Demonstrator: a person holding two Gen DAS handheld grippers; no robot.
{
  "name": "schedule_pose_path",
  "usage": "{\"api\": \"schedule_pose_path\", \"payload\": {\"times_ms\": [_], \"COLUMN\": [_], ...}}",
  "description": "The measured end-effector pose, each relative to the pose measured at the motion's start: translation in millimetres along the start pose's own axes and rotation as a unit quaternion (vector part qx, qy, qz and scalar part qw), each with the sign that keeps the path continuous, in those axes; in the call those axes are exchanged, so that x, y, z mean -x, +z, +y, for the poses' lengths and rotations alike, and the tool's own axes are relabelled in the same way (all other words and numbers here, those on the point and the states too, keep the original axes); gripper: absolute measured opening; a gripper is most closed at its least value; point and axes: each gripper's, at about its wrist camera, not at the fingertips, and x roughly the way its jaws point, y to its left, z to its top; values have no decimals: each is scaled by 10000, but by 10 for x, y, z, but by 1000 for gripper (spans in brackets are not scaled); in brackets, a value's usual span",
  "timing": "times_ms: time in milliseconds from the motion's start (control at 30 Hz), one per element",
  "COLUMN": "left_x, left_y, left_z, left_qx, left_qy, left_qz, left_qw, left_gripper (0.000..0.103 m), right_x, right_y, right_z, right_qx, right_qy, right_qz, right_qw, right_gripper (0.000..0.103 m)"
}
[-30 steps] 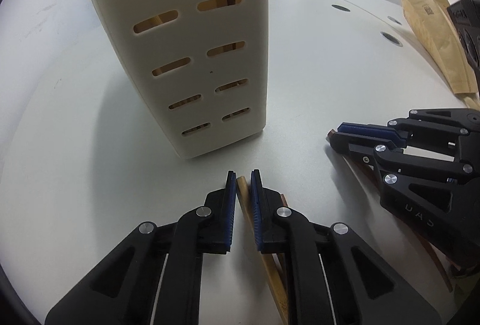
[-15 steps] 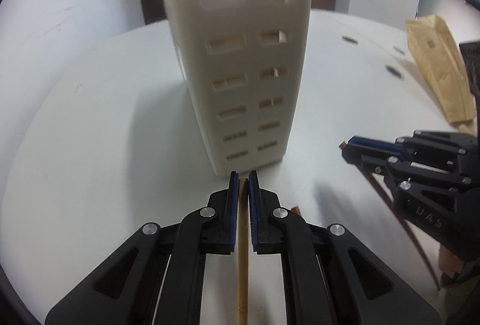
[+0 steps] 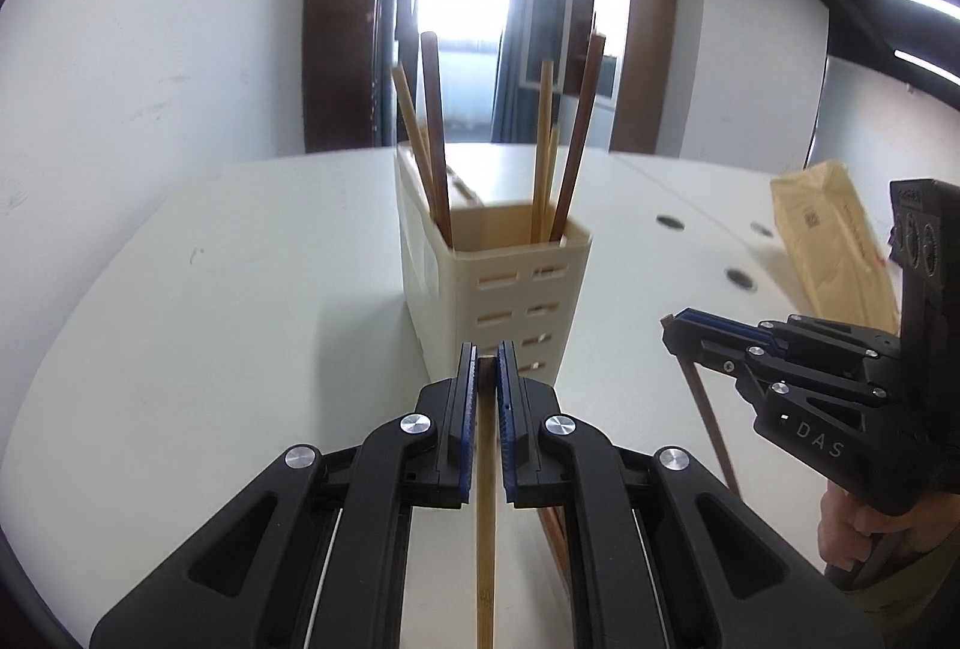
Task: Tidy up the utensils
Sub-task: 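Lift both held chopsticks and lower them over the caddy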
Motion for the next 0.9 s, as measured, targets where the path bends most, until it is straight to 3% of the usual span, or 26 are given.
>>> {"api": "schedule_pose_path", "payload": {"times_ms": [500,900], "left_x": [677,837], "left_y": [274,693], "left_z": [-123,-279], "left_qx": [-118,-391], "left_qy": [-125,-39], "left_qz": [-860,-1236], "left_qw": [9961,9916], "left_gripper": [6,6], "right_x": [606,737], "right_y": [376,775], "right_z": [232,284], "right_qx": [194,409], "right_qy": [166,189], "right_qz": [-896,-1307], "right_qw": [9956,9904], "right_gripper": [8,8]}}
